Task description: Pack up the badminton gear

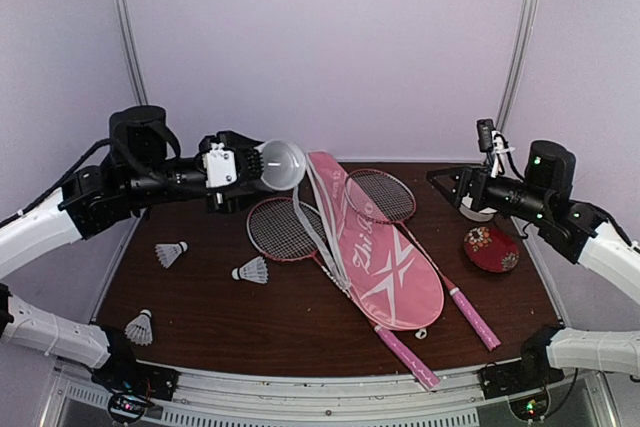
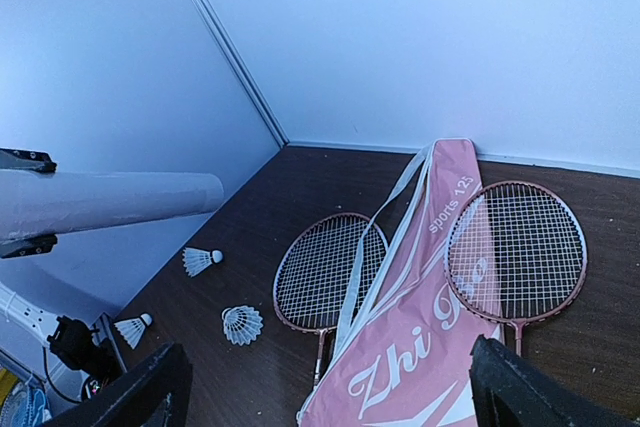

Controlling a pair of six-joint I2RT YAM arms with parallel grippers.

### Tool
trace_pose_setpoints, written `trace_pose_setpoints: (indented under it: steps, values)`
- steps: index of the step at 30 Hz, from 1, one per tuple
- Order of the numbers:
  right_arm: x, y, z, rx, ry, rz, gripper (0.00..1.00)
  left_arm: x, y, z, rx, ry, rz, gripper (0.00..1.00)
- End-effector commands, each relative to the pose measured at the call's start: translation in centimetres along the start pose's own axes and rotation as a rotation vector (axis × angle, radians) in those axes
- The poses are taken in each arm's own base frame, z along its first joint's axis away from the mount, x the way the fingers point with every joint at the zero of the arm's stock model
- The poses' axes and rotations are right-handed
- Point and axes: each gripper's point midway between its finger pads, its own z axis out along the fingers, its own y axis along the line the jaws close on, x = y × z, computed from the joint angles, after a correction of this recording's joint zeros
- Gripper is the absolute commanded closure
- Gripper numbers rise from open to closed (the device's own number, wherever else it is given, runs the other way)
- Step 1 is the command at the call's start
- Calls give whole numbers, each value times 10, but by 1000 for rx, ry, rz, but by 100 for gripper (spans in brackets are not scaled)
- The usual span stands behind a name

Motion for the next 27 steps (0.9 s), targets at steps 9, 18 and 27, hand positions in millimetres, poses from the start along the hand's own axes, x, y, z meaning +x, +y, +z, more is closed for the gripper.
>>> trace_pose_setpoints:
  steps: [9,18,27]
  values:
    - [4,31,17,-111,160,200,0,-40,-53,18,-145,45,757,39]
    - [21,106,41,-358,314,363,0,-55,-136,28,-48,-49,1082,39]
    - [34,180,56,-584,409,308,0,-78,-180,25,2,-203,1181,38]
